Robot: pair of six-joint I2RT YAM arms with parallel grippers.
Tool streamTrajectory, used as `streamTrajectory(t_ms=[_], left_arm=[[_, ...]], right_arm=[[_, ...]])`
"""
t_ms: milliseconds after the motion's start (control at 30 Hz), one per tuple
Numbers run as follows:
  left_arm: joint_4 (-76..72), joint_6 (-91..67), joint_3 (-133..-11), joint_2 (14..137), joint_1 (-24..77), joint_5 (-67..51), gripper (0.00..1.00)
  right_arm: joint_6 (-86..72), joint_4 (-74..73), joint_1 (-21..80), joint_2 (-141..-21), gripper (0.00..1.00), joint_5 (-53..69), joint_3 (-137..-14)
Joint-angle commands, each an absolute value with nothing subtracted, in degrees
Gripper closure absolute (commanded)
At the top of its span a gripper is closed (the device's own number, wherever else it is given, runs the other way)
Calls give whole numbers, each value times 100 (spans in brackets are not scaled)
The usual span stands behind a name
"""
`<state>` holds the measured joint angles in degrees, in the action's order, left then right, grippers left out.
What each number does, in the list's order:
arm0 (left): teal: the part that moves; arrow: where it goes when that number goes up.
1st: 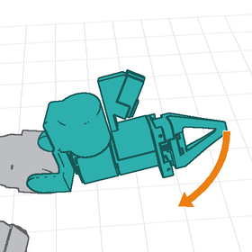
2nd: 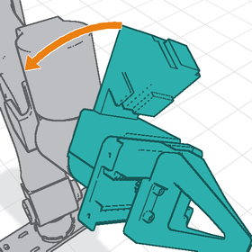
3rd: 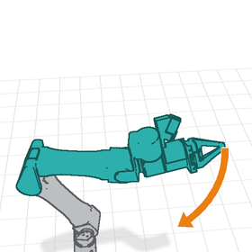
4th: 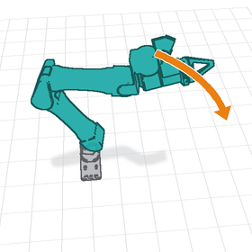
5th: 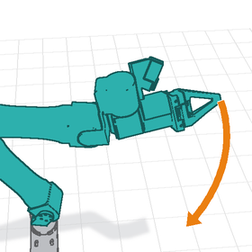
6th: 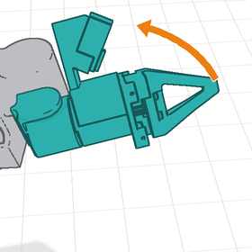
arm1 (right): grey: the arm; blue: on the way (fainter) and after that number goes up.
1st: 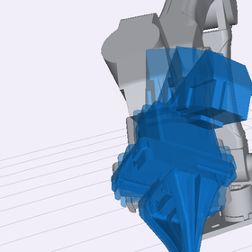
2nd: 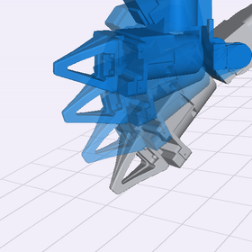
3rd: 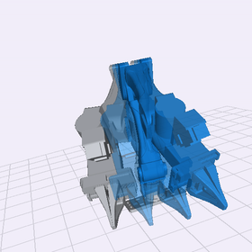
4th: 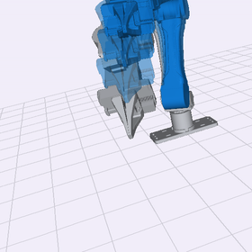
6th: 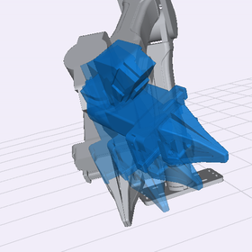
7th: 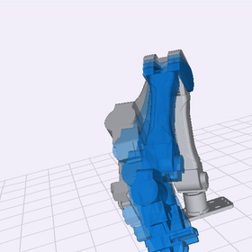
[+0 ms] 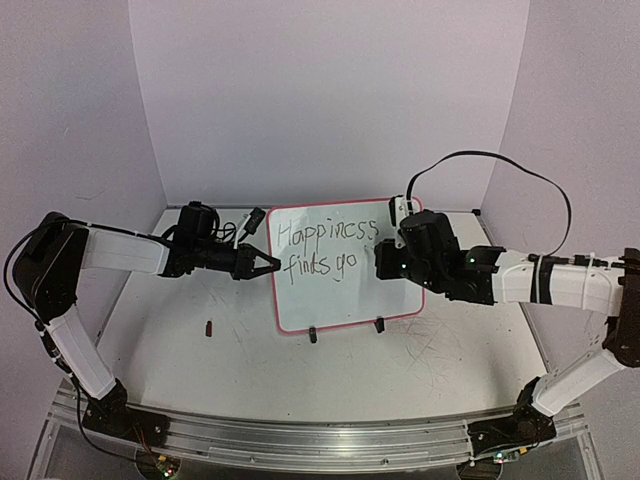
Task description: Write a sentence on the whiteboard
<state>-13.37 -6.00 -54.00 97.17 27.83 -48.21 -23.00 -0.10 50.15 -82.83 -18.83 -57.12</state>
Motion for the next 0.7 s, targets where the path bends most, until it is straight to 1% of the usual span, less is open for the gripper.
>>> streamTrajectory(t_ms=[0, 667], left_arm=[[-898, -229, -5453, 9924, 2839, -3952, 100], [-896, -228, -5437, 9934, 2839, -3957, 100]], right_arm=[[-2273, 136, 5030, -8425, 100, -1816, -5814], [-2196, 291, 5032, -8629, 100, -1731, -5941]])
